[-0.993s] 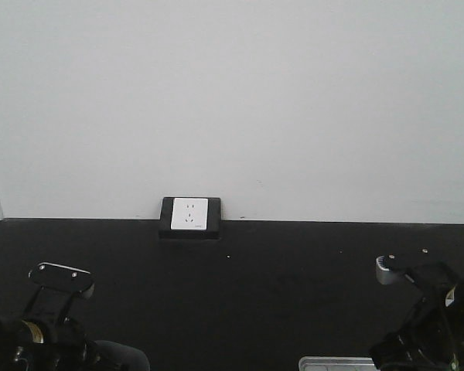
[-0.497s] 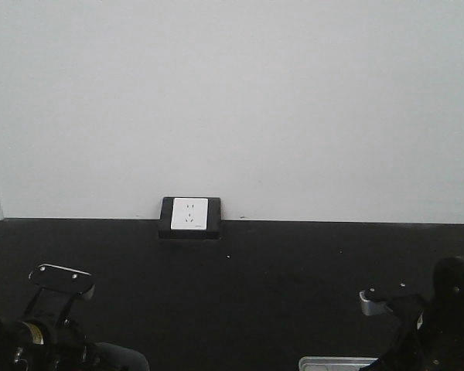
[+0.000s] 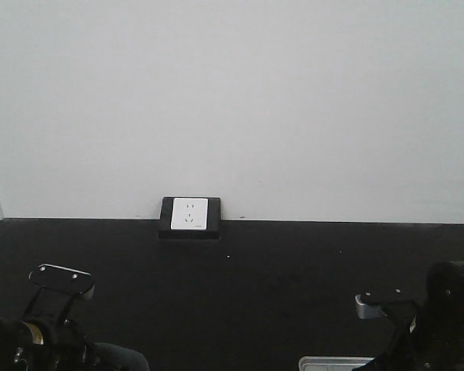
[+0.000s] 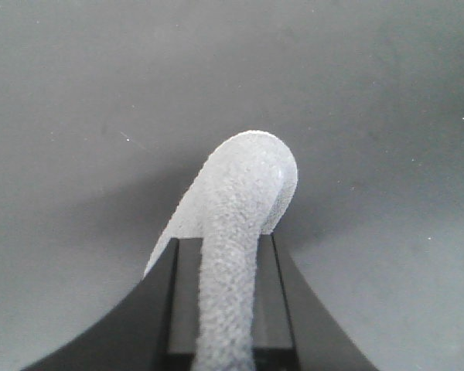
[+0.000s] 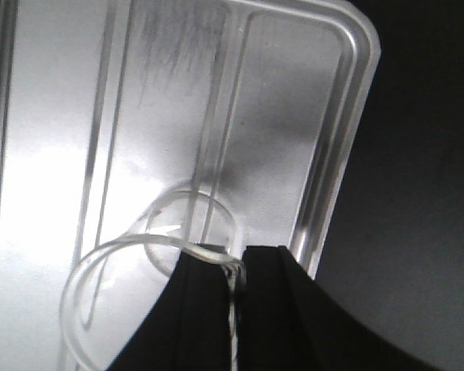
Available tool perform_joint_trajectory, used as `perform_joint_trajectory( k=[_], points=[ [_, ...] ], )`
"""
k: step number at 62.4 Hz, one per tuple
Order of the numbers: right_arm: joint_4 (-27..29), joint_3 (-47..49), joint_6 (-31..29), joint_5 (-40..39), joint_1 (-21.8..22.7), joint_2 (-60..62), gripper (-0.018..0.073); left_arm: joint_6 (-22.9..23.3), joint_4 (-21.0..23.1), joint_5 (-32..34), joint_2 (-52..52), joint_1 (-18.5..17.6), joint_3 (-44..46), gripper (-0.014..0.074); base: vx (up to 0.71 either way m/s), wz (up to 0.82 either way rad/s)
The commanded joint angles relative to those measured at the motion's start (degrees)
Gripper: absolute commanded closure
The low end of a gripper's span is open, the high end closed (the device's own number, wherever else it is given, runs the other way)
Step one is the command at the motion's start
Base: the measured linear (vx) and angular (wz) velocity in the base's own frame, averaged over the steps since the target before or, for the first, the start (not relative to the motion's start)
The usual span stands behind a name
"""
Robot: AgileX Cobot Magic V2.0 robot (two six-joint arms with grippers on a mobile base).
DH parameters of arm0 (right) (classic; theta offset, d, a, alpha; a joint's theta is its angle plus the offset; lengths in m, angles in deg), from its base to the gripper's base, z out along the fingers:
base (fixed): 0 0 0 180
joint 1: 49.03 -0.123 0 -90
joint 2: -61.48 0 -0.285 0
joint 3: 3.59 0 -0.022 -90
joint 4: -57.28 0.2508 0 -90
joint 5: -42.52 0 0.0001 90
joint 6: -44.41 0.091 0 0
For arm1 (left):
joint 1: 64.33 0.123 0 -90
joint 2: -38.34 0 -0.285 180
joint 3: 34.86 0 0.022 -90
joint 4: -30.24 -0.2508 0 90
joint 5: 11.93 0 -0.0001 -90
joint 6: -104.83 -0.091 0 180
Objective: Wipe beaker with gray cloth and return to tray
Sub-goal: 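Lift the beaker and rub it with the cloth in the left gripper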
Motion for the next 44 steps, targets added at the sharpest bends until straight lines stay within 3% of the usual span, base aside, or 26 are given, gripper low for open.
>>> perform_joint_trajectory(
  k=[1, 14, 26, 32, 44],
  points=[
    [0.99, 1.68, -0.22, -0.62, 0.05, 2.36, 0.0547, 0.11, 0.27, 2.85, -2.59, -0.29, 1.65, 0.0602, 0.0, 0.0],
    [1.18, 1.68, -0.22, -1.48, 0.05, 4.98, 0.0571, 0.28, 0.73, 5.03, -6.12, -0.29, 1.76, 0.06, 0.0, 0.0],
    [8.98, 1.68, -3.53, -6.27, -1.57, 11.99, 0.057, 0.23, 7.86, 6.09, -9.02, -0.34, 6.8, 0.06, 0.0, 0.0],
    [12.6, 1.68, -5.6, -9.35, -5.98, 15.1, 0.057, 0.06, 12.32, 6.08, -8.84, -1.56, 12.43, 0.06, 0.0, 0.0],
    [20.4, 2.52, -4.19, -15.98, -20.37, 17.29, 0.057, 0.06, 17.21, 3.93, -6.14, -7.08, 22.04, 0.0599, 0.0, 0.0]
  ],
)
